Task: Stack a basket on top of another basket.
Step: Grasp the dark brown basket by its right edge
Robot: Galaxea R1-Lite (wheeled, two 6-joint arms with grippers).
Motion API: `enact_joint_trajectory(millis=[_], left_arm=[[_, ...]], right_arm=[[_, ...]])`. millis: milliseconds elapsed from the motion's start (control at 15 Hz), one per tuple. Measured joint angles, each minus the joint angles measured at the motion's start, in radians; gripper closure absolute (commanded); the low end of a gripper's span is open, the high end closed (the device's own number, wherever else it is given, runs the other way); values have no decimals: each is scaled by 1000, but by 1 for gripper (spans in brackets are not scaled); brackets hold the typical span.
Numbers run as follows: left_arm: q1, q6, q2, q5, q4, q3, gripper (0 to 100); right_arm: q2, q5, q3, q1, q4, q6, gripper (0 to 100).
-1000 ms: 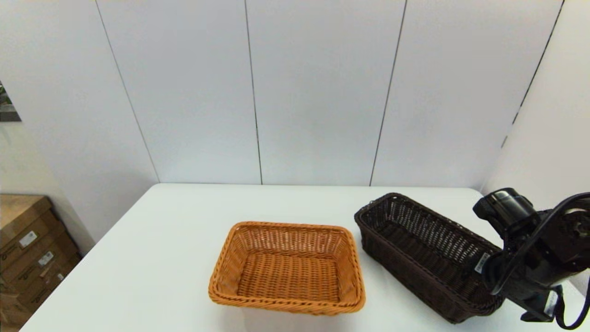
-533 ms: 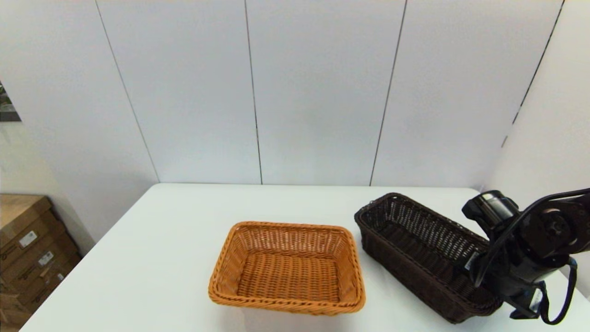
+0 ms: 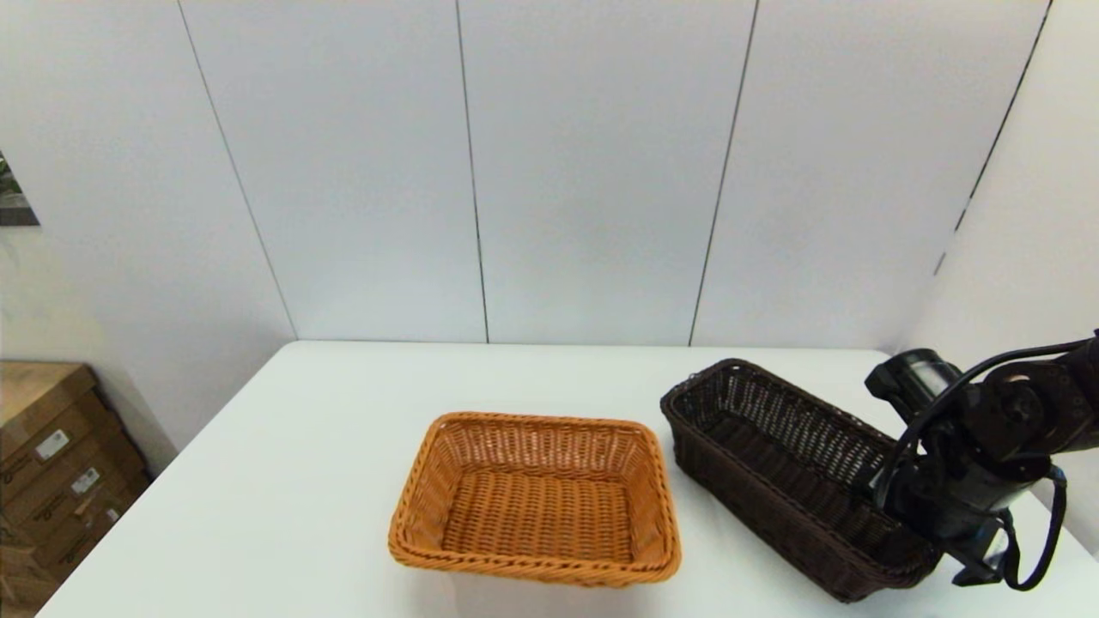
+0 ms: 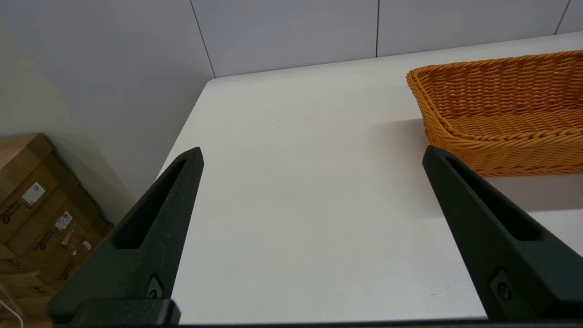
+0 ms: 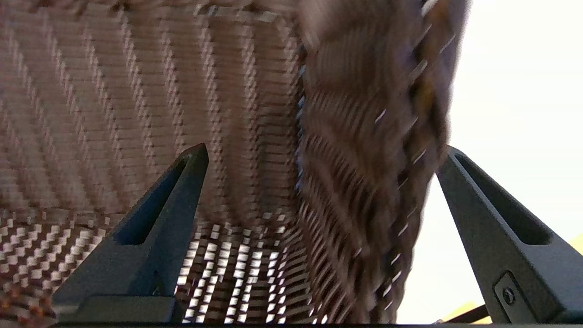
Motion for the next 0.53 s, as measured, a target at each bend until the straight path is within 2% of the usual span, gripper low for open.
enact_joint_trajectory(millis=[533], left_arm=[[0,0,0,0,0,0,0]], right_arm=[[8,4,-7,-51,2,-13,0]])
